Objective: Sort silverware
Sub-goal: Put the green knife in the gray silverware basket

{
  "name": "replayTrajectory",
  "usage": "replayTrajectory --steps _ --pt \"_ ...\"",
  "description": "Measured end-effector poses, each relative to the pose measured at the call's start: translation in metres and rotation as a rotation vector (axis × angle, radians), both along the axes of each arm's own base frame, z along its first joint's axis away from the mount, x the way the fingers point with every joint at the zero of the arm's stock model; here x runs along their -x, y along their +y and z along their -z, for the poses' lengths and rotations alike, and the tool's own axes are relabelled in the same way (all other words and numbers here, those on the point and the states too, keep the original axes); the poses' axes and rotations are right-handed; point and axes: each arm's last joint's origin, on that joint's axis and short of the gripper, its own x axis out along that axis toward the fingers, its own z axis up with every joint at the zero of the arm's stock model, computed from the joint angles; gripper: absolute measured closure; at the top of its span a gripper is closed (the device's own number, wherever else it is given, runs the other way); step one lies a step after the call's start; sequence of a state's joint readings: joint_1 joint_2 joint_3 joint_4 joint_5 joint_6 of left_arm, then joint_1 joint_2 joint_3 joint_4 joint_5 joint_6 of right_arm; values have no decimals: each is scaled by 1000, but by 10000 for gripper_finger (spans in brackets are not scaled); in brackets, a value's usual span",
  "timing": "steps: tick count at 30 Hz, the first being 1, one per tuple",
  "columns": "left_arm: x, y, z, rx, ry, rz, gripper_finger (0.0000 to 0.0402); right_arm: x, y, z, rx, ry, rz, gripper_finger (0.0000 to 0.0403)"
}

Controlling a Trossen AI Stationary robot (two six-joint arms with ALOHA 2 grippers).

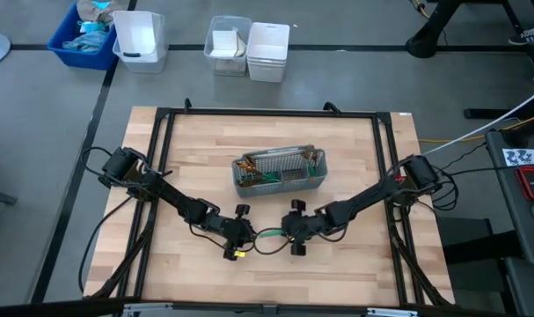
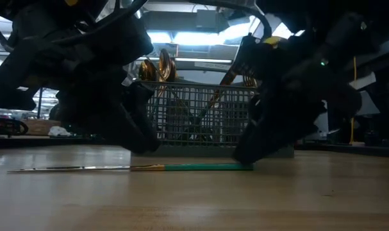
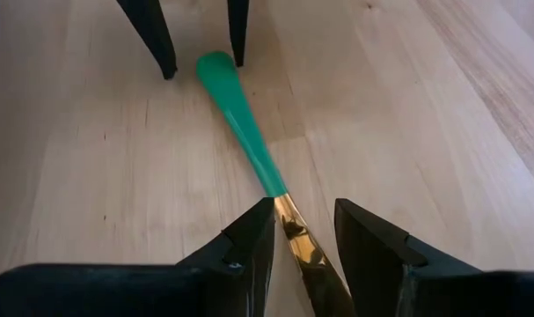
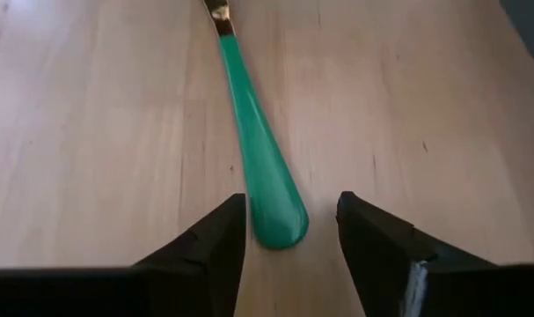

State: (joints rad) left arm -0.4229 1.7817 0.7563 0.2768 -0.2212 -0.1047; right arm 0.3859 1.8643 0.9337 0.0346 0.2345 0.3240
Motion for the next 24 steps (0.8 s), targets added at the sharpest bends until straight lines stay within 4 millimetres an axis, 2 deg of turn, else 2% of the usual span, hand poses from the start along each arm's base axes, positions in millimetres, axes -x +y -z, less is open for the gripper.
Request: replayTrajectory --steps 6,13,24 --pt "0 0 0 -3 6 0 288 -3 1 8 0 2 -20 224" --pt "0 0 0 -3 5 0 288 -2 2 8 -2 7 -23 229" --pt "0 0 0 -2 5 0 288 -2 3 10 -70 29 -6 292"
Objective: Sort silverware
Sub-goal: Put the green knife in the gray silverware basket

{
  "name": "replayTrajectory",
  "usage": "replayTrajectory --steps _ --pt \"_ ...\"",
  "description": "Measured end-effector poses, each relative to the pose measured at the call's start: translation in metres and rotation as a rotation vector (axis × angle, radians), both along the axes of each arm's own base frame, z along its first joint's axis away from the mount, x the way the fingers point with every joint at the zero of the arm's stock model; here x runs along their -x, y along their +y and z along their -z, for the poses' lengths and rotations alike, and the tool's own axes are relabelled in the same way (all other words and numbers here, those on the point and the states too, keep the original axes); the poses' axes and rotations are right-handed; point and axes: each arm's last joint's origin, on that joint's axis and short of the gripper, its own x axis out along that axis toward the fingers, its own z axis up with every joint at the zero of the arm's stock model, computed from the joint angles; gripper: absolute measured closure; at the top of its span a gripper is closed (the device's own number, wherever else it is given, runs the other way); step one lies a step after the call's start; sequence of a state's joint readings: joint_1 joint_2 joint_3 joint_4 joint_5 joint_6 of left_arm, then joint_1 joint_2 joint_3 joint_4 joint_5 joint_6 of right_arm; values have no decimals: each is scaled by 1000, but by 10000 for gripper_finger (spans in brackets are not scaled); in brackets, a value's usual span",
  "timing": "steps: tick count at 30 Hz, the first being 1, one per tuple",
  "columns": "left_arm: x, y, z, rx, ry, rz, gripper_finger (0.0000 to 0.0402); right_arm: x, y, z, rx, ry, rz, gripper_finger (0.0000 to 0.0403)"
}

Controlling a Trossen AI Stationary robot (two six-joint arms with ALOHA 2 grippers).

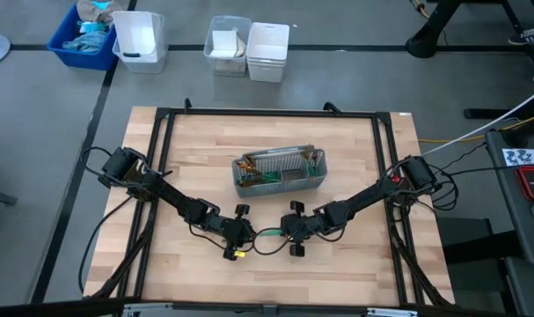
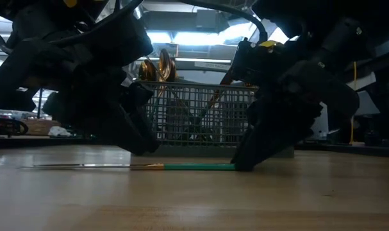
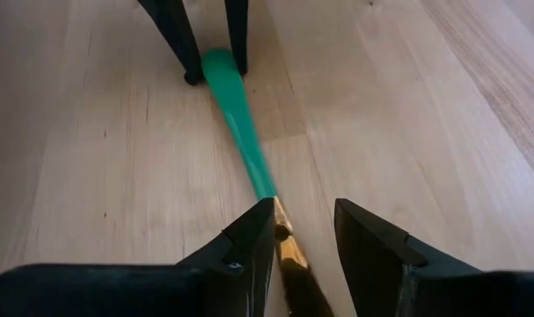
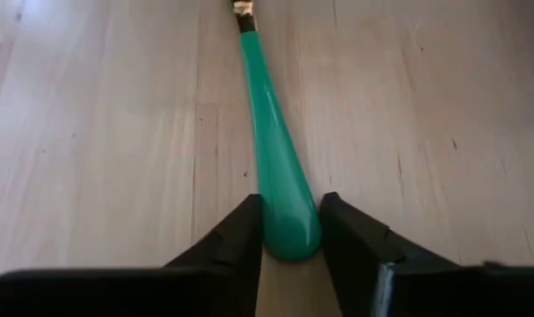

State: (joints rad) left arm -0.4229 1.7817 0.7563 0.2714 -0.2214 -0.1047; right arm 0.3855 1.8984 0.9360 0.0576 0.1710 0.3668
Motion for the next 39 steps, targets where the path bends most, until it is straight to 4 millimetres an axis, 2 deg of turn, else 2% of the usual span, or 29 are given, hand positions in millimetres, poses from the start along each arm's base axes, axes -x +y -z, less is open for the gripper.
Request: replayTrajectory --steps 15,23,39 --pt "0 1 0 3 -5 -36 288 -2 1 -1 -81 -21 73 295" --pt "-1 2 14 -50 18 -83 288 -3 3 -2 -166 -14 103 295" --pt "-2 2 16 -30 23 -109 288 -5 4 -3 -325 4 216 294"
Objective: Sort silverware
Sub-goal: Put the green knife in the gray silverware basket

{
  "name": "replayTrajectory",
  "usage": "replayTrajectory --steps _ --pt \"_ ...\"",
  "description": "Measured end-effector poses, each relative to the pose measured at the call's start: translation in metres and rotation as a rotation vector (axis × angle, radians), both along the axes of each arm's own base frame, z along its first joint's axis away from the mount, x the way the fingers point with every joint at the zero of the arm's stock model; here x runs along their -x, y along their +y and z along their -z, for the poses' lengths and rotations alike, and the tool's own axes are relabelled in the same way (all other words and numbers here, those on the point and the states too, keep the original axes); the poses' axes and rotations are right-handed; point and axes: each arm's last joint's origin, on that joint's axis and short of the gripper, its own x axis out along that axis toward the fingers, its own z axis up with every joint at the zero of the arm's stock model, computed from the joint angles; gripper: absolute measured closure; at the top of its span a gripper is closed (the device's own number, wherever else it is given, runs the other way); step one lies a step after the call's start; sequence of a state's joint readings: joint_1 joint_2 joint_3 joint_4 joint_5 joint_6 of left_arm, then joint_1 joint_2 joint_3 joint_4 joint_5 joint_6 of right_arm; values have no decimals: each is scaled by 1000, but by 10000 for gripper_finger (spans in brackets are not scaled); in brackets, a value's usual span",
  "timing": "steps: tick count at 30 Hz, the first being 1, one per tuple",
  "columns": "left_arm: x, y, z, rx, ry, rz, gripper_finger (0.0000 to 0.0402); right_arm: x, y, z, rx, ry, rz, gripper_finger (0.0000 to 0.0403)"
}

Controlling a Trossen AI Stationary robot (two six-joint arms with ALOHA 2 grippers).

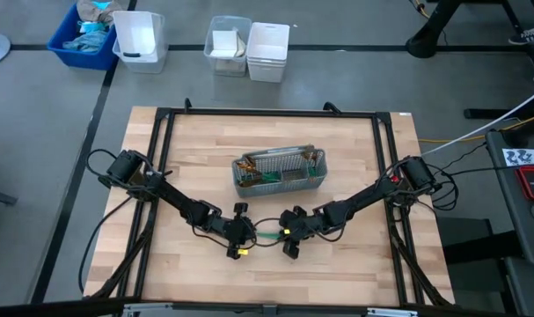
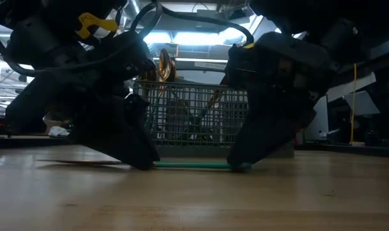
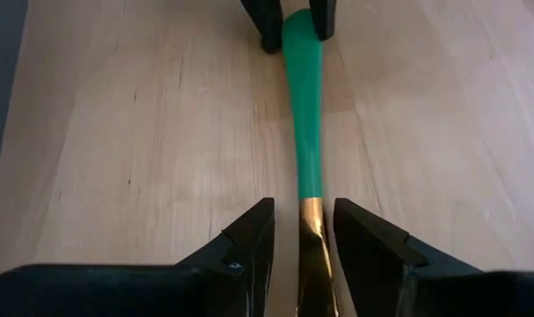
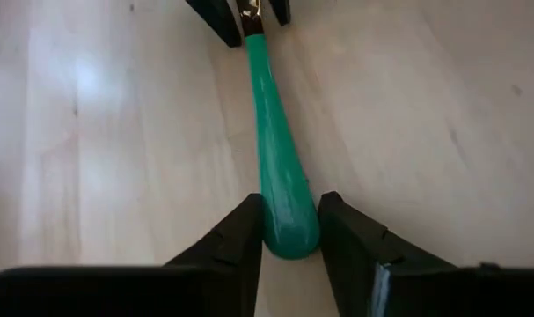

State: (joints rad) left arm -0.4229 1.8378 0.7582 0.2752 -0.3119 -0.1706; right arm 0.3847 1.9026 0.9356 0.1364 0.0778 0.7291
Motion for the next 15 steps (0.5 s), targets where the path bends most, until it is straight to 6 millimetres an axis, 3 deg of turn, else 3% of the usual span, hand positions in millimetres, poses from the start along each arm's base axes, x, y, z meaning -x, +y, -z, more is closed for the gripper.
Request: replayTrajectory --steps 15 --pt "0 0 0 -26 -2 6 288 -5 -4 -3 -167 6 104 294"
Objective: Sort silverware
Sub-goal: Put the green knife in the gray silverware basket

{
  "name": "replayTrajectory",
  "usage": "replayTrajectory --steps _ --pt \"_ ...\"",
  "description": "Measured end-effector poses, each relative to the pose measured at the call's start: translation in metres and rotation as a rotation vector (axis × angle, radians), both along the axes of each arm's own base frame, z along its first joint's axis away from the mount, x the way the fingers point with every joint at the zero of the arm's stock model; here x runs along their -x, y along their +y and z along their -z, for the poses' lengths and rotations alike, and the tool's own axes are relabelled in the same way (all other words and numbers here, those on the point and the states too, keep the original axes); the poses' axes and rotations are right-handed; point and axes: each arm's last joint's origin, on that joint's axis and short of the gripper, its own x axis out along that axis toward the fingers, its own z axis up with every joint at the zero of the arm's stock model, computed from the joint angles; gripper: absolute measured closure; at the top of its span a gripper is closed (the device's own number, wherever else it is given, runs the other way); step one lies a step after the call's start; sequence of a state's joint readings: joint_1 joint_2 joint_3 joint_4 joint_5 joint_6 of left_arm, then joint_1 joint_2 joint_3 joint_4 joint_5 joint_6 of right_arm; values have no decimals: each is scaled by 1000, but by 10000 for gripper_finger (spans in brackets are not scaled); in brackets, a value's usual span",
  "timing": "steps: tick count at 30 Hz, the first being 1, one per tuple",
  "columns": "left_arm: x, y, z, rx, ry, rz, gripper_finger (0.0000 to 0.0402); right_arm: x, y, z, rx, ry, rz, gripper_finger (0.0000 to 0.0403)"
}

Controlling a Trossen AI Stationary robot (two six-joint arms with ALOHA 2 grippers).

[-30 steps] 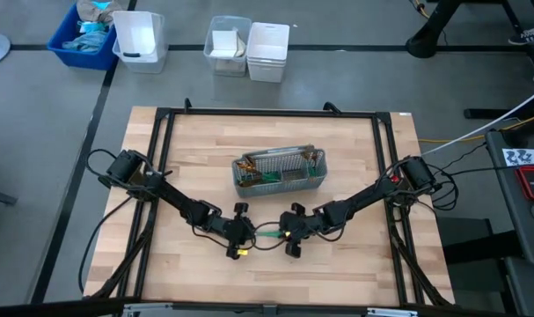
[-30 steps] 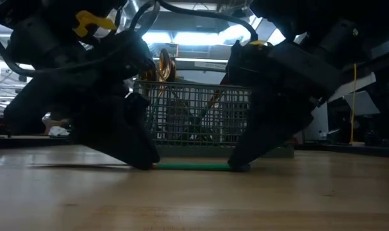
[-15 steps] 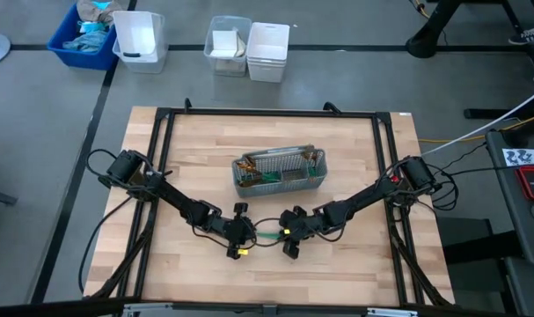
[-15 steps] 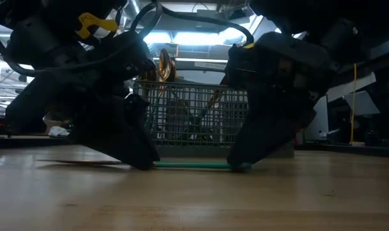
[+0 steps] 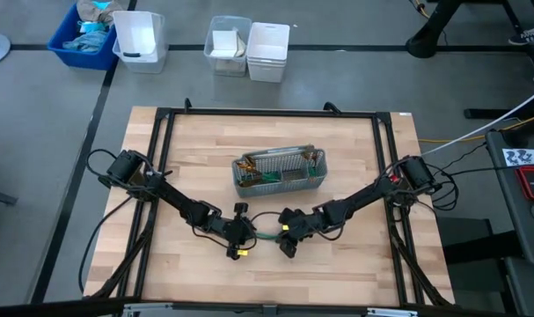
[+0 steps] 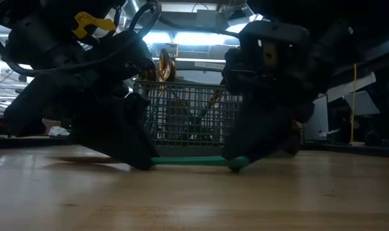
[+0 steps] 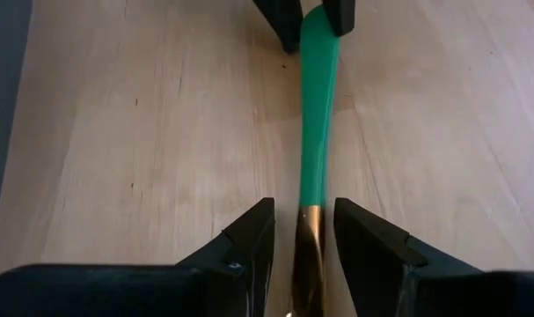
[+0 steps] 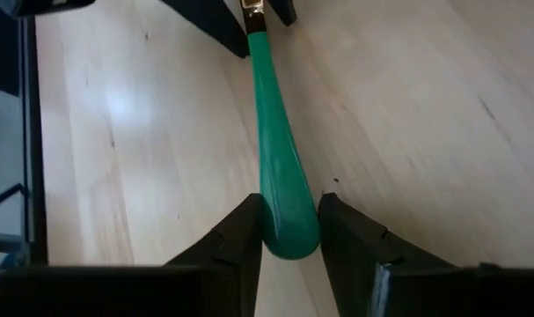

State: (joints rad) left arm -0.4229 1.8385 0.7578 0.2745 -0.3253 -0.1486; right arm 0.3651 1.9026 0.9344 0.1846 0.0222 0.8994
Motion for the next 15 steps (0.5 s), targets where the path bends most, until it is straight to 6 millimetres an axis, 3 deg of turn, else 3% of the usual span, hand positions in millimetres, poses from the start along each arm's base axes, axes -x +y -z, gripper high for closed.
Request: replayTrajectory --steps 7,15 --pt "0 0 0 -5 1 4 294 -3 -6 -1 -60 9 23 294" --pt "0 0 0 -59 4 61 348 -6 -5 -4 -117 -20 12 295"
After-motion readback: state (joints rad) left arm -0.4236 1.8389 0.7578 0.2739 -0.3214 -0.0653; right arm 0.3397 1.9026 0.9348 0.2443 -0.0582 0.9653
